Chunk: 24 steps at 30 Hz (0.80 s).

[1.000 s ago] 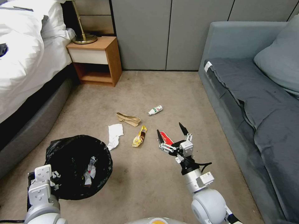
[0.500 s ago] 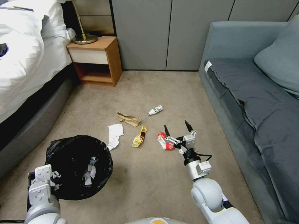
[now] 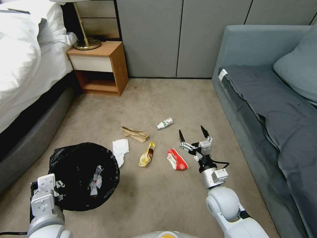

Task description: Pick up the trash bin, then pick up the garbage from the floor and place it into the trash bin.

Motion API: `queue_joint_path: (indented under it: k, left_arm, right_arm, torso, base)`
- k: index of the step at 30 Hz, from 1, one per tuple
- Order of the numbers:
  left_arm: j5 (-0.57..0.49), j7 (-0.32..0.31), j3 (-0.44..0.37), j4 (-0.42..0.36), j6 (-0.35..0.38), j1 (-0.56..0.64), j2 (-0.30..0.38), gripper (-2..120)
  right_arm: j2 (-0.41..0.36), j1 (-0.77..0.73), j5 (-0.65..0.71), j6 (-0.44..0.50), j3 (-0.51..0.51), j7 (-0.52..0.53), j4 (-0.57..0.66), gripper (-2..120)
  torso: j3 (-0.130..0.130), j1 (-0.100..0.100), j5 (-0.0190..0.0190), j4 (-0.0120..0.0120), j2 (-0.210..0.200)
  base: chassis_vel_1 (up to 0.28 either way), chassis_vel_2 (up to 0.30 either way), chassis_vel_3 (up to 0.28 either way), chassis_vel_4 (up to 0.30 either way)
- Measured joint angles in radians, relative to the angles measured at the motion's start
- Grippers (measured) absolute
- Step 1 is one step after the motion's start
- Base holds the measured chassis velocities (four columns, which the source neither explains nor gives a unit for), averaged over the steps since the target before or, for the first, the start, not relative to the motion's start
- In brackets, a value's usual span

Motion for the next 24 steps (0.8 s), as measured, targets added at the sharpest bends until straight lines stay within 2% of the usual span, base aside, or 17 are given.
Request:
queue_joint_path:
  k: [1, 4, 5, 7, 17, 24]
  left_arm:
    - [0.0, 0.0, 0.001, 0.0, 0.0, 0.001, 0.0, 1]
    - [0.0, 0.0, 0.001, 0.0, 0.0, 0.001, 0.0, 1]
    - [-0.001, 0.0, 0.001, 0.0, 0.0, 0.002, 0.0, 1]
    - [0.0, 0.0, 0.001, 0.0, -0.001, 0.002, 0.0, 1]
    - [0.0, 0.0, -0.002, 0.0, -0.001, 0.004, 0.0, 1]
    - [-0.002, 0.0, -0.002, -0.002, -0.001, 0.007, 0.0, 1]
  right_arm:
    - [0.0, 0.0, -0.001, 0.002, 0.0, 0.0, -0.001, 100]
    - [-0.003, -0.002, -0.001, 0.003, 0.001, 0.0, -0.001, 100]
    - [-0.004, -0.003, -0.001, 0.004, 0.001, -0.004, -0.001, 100]
    - [-0.006, -0.003, -0.002, 0.005, 0.001, -0.006, 0.0, 100]
    - [-0.014, -0.009, -0.008, 0.049, 0.0, -0.036, -0.003, 100]
    - [-0.054, -0.033, -0.003, 0.026, -0.014, -0.063, 0.014, 100]
  torso:
    - [0.0, 0.0, 0.0008, 0.0, 0.0]
    - [0.0, 0.0, -0.0004, -0.0002, 0.0]
    - [0.0, 0.0, 0.0012, -0.0001, 0.0]
    - [0.0, 0.0, 0.0001, 0.0, 0.0]
    - [0.0, 0.0, 0.0005, 0.0001, 0.0]
    - [0.0, 0.0, 0.0004, 0.0, 0.0]
  base:
    - [-0.203, 0.229, 0.221, -0.226]
    - [-0.206, 0.185, 0.208, -0.218]
    - [-0.227, 0.219, 0.219, -0.213]
    - [-0.222, 0.22, 0.21, -0.213]
    - [-0.211, 0.197, 0.196, -0.202]
    - [-0.02, 0.021, 0.023, -0.052]
